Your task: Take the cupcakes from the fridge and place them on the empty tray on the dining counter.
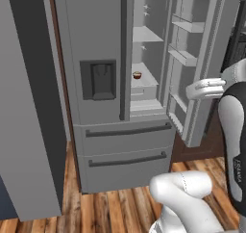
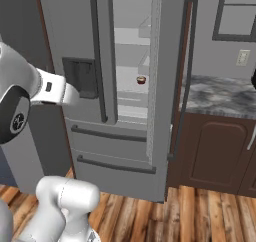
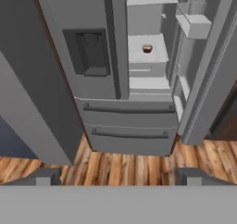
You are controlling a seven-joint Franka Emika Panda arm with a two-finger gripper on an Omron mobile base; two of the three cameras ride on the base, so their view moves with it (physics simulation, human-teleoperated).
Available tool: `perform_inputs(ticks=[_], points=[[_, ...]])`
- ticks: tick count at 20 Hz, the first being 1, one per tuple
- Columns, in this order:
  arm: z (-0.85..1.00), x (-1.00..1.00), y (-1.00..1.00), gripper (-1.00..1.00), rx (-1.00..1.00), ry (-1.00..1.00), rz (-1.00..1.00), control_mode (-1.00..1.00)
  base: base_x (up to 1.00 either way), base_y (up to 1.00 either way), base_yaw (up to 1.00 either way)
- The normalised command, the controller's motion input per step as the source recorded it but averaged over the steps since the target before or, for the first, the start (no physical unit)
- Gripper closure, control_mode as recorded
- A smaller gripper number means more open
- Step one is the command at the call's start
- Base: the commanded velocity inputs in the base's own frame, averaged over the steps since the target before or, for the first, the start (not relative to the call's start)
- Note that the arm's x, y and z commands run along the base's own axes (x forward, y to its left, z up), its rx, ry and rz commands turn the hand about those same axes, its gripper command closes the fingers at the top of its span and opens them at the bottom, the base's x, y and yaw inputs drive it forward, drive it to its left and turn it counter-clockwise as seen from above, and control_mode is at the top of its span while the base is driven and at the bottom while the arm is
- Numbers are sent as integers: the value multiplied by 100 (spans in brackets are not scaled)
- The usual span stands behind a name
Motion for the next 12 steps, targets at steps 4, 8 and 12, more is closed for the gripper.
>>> perform_inputs(ticks=[4,8,12], points=[[0,0,0,-100,0,0,0,100,0,64,0],[0,0,0,-100,0,0,0,100,94,57,0],[0,0,0,-100,0,0,0,100,100,-75,0]])
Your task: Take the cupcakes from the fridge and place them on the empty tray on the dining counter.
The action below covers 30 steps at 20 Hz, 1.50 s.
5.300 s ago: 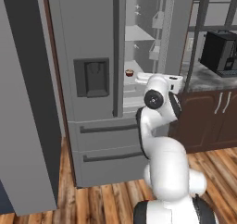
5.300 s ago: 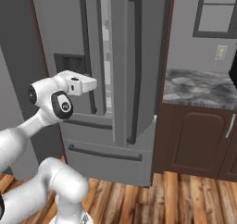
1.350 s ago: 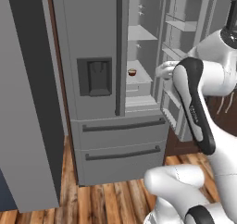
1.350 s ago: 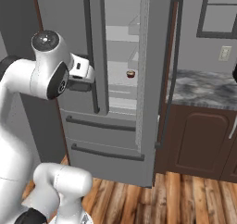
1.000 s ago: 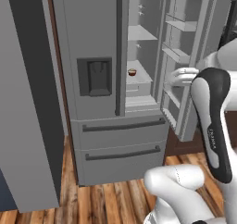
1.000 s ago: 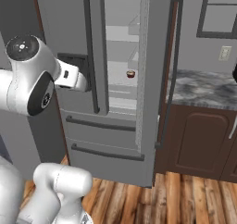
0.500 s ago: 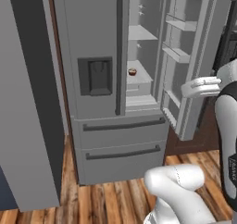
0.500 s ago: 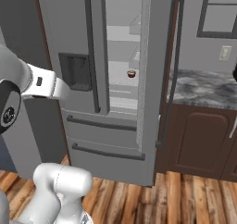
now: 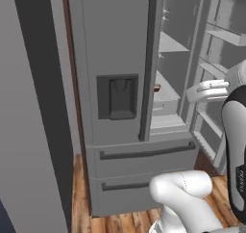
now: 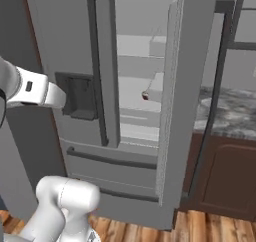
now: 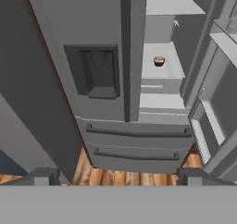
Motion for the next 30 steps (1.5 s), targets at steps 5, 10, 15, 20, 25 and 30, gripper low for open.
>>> perform_inputs(ticks=[5,10,15,20,25,30], points=[[0,0,0,-100,0,0,0,100,12,-37,-3],[0,0,0,-100,0,0,0,100,53,27,-6],[0,0,0,-100,0,0,0,100,17,4,-1],[0,0,0,-100,0,0,0,100,-100,7,0],[0,0,0,-100,0,0,0,100,-27,26,0],[0,0,0,-100,0,0,0,100,30,30,0]])
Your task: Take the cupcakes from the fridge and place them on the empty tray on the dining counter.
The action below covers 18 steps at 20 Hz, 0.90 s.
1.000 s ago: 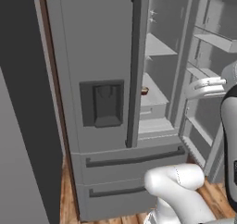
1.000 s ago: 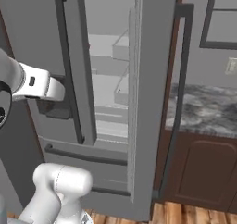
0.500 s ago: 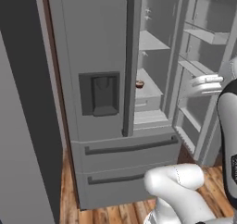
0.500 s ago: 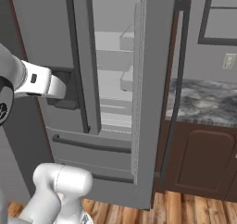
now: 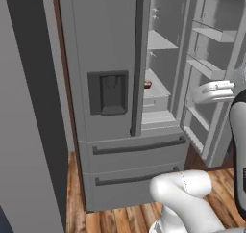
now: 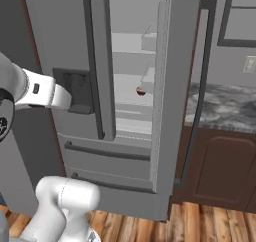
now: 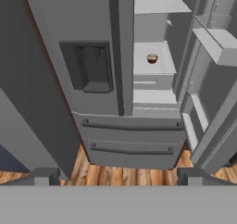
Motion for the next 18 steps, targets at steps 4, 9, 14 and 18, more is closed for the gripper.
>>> perform_inputs(ticks=[4,9,14,18], points=[[-15,54,49,-100,-1,0,0,-100,0,0,0],[-39,99,45,-100,-1,0,0,-100,0,0,0],[-38,98,-21,-100,-4,0,0,-100,0,0,0],[-28,100,-14,-100,-3,0,0,-100,0,0,0]])
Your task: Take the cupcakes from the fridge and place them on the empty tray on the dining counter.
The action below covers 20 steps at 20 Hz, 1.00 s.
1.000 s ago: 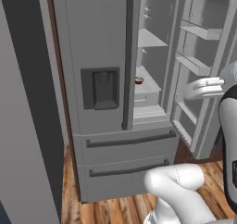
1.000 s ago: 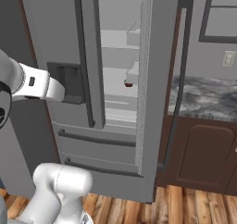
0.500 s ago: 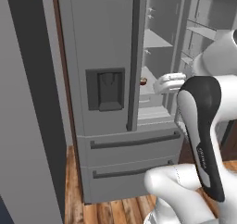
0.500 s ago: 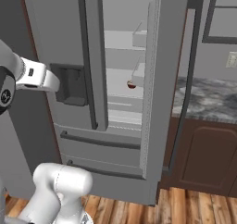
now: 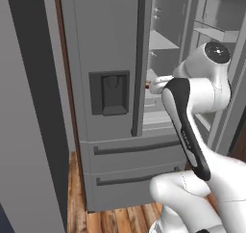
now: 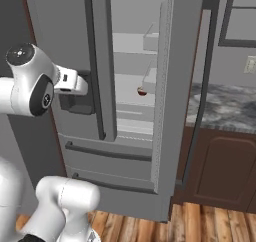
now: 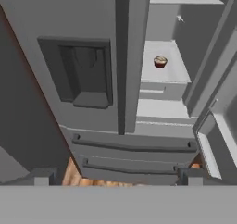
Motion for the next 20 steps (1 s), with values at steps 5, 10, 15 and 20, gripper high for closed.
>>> perform_inputs(ticks=[5,10,15,20], points=[[-13,100,1,-100,-5,0,0,-100,0,0,0],[-12,97,3,-100,-2,0,0,-100,0,0,0],[-11,83,10,-100,0,0,0,-100,0,0,0],[-23,81,4,-100,-2,-2,0,-100,0,0,0]])
